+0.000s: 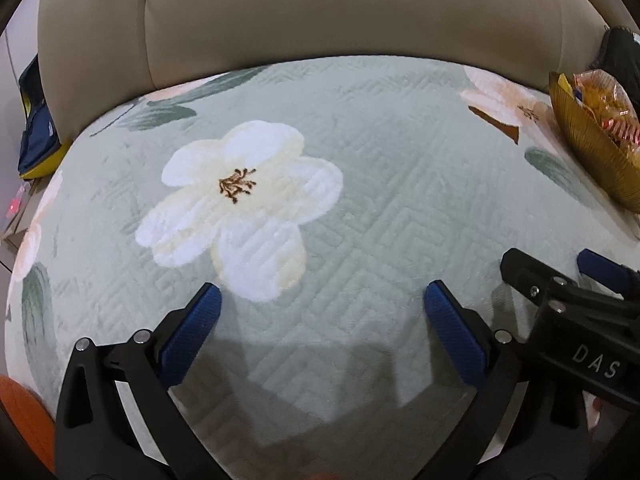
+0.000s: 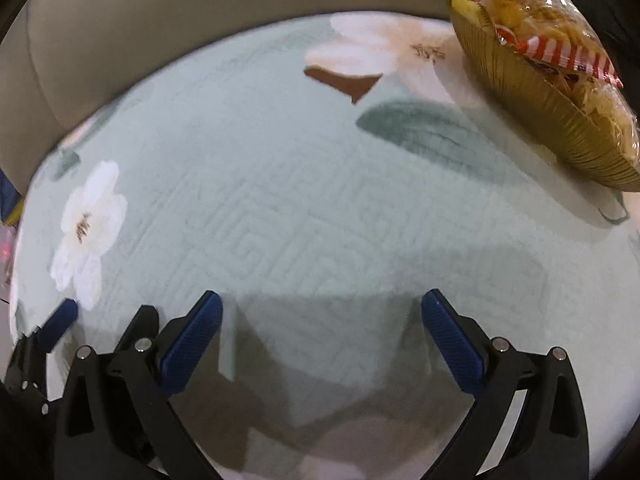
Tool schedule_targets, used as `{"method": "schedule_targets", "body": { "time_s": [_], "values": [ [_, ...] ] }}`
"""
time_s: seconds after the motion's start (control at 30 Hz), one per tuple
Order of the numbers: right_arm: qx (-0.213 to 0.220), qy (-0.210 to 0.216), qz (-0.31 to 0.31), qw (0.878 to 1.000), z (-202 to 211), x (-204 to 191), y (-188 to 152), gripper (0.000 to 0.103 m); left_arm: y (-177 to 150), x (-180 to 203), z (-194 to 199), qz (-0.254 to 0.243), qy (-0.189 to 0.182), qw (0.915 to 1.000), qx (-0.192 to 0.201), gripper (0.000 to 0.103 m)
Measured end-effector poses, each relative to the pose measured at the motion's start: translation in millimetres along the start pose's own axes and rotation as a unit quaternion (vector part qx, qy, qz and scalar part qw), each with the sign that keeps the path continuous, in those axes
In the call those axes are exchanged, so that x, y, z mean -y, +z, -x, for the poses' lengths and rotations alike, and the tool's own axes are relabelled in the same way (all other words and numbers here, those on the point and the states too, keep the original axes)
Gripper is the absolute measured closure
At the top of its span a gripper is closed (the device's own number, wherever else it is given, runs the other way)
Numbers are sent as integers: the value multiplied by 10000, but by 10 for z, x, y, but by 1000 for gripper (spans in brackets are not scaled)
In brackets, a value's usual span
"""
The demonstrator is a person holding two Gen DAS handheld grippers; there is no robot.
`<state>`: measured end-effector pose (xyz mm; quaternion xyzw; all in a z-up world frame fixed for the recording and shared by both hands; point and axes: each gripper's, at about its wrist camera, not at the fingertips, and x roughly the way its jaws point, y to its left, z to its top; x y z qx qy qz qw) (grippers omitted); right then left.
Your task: Organize snacks
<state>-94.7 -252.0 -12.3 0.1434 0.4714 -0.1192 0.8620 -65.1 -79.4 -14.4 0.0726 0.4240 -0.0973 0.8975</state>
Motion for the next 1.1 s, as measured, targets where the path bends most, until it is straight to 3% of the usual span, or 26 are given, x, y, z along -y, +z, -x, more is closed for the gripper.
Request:
{"method": "schedule_targets", "body": {
  "time_s": [0.17, 0.27, 1.1],
  "values": [
    [555, 465, 210, 9972, 16, 128, -80, 5, -24, -1, 9, -21, -6, 9999, 98, 3],
    [742, 502, 148, 9959, 42, 167, -131, 5, -25, 4, 9, -45, 18, 9999, 138, 3],
    [778, 416, 237, 9958, 23, 173, -82, 5, -54, -2, 65, -41, 3, 9997, 239, 3]
  ]
}}
